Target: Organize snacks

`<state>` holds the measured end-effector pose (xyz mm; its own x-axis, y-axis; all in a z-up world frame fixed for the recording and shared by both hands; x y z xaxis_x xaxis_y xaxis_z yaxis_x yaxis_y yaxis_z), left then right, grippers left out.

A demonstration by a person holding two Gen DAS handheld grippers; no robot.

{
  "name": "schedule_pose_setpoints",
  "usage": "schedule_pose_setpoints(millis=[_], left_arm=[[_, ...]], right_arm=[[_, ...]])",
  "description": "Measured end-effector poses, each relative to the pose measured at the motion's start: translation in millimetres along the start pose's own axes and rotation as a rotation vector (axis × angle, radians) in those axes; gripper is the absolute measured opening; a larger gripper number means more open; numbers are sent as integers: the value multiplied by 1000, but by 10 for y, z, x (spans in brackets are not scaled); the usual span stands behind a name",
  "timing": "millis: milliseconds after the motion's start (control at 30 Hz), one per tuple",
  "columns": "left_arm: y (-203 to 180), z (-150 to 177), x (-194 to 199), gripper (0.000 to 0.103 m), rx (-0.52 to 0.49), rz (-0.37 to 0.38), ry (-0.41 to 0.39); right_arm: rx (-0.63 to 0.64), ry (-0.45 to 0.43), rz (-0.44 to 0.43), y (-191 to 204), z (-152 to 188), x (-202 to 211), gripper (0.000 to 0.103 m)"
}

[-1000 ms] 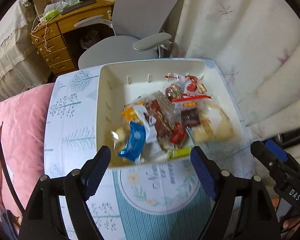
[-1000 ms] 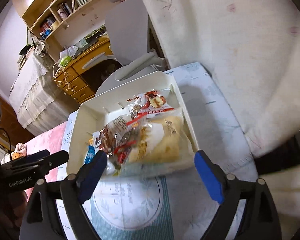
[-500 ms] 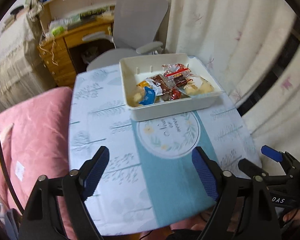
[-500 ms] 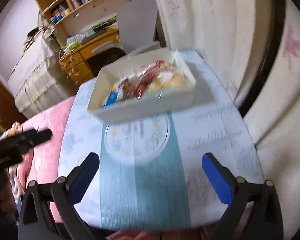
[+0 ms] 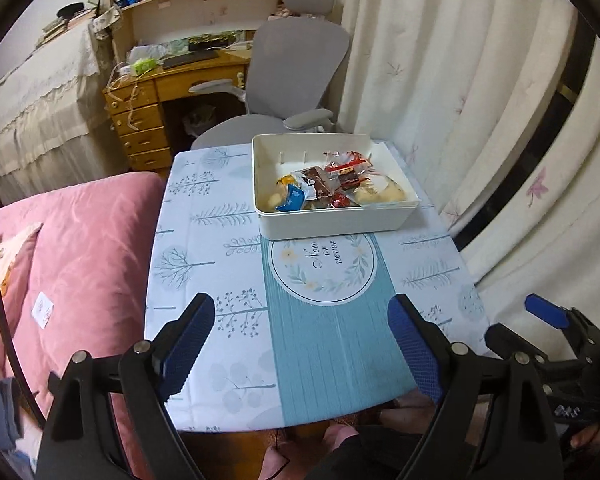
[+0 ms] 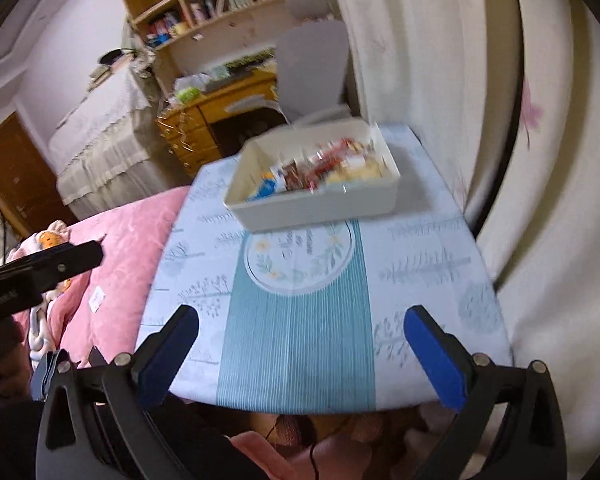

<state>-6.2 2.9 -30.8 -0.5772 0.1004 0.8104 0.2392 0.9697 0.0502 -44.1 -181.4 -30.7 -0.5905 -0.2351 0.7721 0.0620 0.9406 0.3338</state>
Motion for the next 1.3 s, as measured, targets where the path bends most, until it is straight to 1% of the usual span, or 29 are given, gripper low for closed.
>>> schedule_pose_setpoints(millis=[67,167,233,300,467,567,667,800,933,1100,1200,1300], left_arm=[[-156,-118,9,91,0,4,-7],[-352,-267,-13,92,16,-22,3],[-473,-342,-25,92,29,-33,-1],[-632,-407,-12,93,16,-50,-20],[-917,-374,1,101,-3,-74,-39],[-1006,-328,-27,102,8,-104,-30],[-1057,-299,-58,102,23,-119,-23],[-1033,-306,-139,102,47,-139,0],[-969,-285,-191,102,98,-155,13],[-993,-243,-284,102,101,-157,48],[-994,-260,-285,102,103,-164,44],[-1031,-288,-290,102,85,-169,38]], right_arm=[[14,0,-11,-34,-114,102,103],[49,-33,21,-153,-307,268,103],[45,-39,11,-243,-385,349,103],[13,-25,-3,-356,-467,397,103],[7,27,41,-513,-446,363,103],[2,65,44,-555,-369,309,103],[46,93,66,-555,-330,242,103],[54,54,84,-600,-403,251,103],[80,81,85,-590,-419,173,103],[65,73,82,-651,-473,153,103],[72,80,81,-644,-480,136,103],[75,76,76,-637,-499,135,103]])
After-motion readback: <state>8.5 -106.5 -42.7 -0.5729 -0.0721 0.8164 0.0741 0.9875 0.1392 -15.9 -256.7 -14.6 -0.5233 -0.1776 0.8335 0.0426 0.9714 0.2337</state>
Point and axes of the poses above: each gripper's, at about its wrist camera, not at the fingertips, and x roughly against the way its jaws point, y to its left, z to its underside, the point moved 3 cm from there along -x, roughly the way its jaws point, and after that the axes turned 13 degrees about -x, right-handed, at the moved point
